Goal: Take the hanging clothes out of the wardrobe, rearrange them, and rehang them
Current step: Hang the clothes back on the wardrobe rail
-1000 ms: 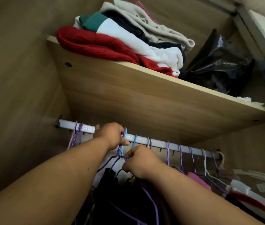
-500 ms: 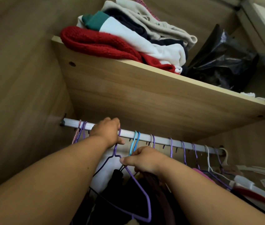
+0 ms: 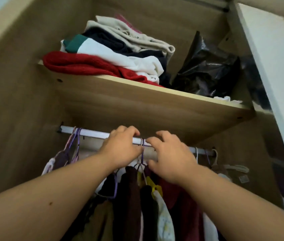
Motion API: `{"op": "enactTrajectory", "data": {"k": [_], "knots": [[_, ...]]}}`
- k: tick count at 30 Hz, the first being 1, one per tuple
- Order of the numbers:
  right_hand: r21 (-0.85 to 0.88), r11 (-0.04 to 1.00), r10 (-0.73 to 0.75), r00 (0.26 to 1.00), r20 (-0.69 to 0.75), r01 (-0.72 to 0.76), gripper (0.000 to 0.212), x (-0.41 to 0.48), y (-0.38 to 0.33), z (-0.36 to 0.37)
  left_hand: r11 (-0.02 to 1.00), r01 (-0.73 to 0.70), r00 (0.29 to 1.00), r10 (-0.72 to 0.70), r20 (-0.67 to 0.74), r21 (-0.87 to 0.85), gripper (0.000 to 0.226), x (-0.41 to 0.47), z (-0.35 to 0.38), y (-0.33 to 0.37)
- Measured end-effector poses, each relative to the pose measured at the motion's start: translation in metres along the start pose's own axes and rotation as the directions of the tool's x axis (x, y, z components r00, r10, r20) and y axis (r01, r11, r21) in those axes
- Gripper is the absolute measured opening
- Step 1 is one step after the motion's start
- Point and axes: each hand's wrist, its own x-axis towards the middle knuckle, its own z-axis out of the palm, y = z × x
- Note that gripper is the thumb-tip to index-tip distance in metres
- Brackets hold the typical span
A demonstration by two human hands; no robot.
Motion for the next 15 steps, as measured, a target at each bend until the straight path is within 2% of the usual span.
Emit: {"op": "enactTrajectory", "data": {"k": [2,7,11,15], "knots": [[-0.025,0.999,-0.035,0.999,-0.021,0.035,0.058,-0.024,0.016,-0.023,0.997,-0.056,0.998,0.058,-0.031,0.058,0.049,-0.025,0.000,0.040],[0.115,0.992,-0.046,0.994,-0.100,0.057,0.051,-0.099,0.074,-0.077,0.983,-0.174,0.970,0.181,-0.164,0.056,0.056,-0.088,0.016,0.138],[-0.002,0.994,-0.106,0.985,-0.138,0.106,0.050,-0.153,0.133,-0.102,0.967,-0.208,0.968,0.224,-0.109,0.145,0.068,-0.120,0.044,0.207],[-0.110,0.994,-0.039,0.995,-0.097,0.028,0.064,-0.184,0.184,-0.106,0.954,-0.234,0.963,0.254,-0.089,0.190,0.078,-0.131,0.075,0.263]]}}
